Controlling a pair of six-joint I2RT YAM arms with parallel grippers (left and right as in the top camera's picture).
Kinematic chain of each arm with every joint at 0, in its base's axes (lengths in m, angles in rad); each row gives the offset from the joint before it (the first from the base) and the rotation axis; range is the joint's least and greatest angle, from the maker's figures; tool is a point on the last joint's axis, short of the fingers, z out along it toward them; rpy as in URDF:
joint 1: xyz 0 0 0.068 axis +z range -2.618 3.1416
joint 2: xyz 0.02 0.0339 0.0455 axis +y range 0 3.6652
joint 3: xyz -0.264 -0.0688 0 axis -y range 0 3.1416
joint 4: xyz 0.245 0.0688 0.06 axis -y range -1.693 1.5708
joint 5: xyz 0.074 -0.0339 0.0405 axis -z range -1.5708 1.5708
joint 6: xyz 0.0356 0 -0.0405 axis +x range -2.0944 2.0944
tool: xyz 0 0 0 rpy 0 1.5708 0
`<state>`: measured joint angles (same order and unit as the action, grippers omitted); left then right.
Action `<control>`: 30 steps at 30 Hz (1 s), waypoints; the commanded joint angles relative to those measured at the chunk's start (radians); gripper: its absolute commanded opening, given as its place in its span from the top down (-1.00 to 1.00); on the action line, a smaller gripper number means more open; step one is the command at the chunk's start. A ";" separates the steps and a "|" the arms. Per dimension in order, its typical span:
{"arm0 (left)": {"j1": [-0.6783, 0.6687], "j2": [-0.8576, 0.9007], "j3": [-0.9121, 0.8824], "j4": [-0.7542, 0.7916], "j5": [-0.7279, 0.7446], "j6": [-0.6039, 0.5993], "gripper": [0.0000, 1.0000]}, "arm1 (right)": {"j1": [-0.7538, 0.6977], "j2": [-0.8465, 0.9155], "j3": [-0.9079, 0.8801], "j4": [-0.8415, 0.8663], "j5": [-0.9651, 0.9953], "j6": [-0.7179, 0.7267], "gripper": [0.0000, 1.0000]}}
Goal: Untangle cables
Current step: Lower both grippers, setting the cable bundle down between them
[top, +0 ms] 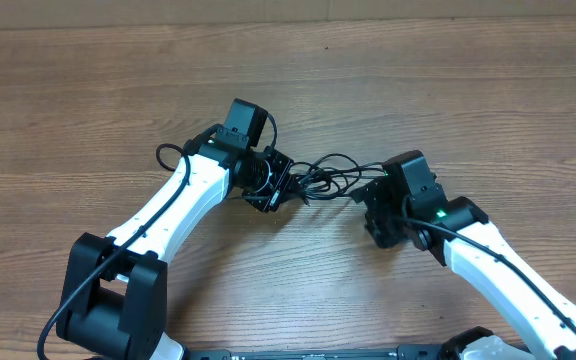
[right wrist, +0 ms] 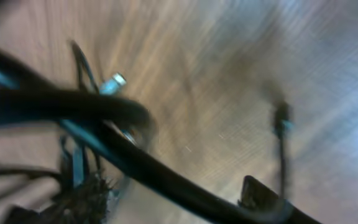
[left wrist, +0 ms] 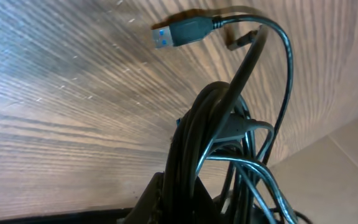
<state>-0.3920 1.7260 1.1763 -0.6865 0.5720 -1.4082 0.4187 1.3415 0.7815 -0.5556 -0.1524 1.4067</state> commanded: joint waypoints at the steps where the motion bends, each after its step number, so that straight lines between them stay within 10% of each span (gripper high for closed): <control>1: -0.002 0.004 -0.003 -0.019 0.036 -0.001 0.86 | 0.000 0.032 0.003 0.050 0.054 0.063 -0.20; 6: -0.002 0.004 -0.003 -0.019 0.066 -0.002 0.83 | 0.001 0.078 0.003 0.062 0.050 0.063 0.06; 13: -0.001 0.004 -0.003 -0.015 -0.024 -0.002 0.71 | 0.001 0.093 0.003 -0.008 0.051 -0.033 0.91; 17: -0.001 0.004 -0.003 -0.016 -0.121 -0.002 0.46 | 0.001 0.093 0.003 -0.039 0.051 -0.183 0.92; 22: -0.001 0.004 -0.003 -0.013 -0.211 -0.002 0.90 | 0.000 0.093 0.003 -0.094 0.055 -0.305 0.92; 30: -0.001 0.004 -0.003 -0.016 -0.269 0.037 0.87 | 0.000 0.093 0.003 -0.111 0.035 -0.550 0.92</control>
<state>-0.3927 1.7260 1.1744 -0.7029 0.3614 -1.4078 0.4194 1.4315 0.7815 -0.6697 -0.1150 1.0389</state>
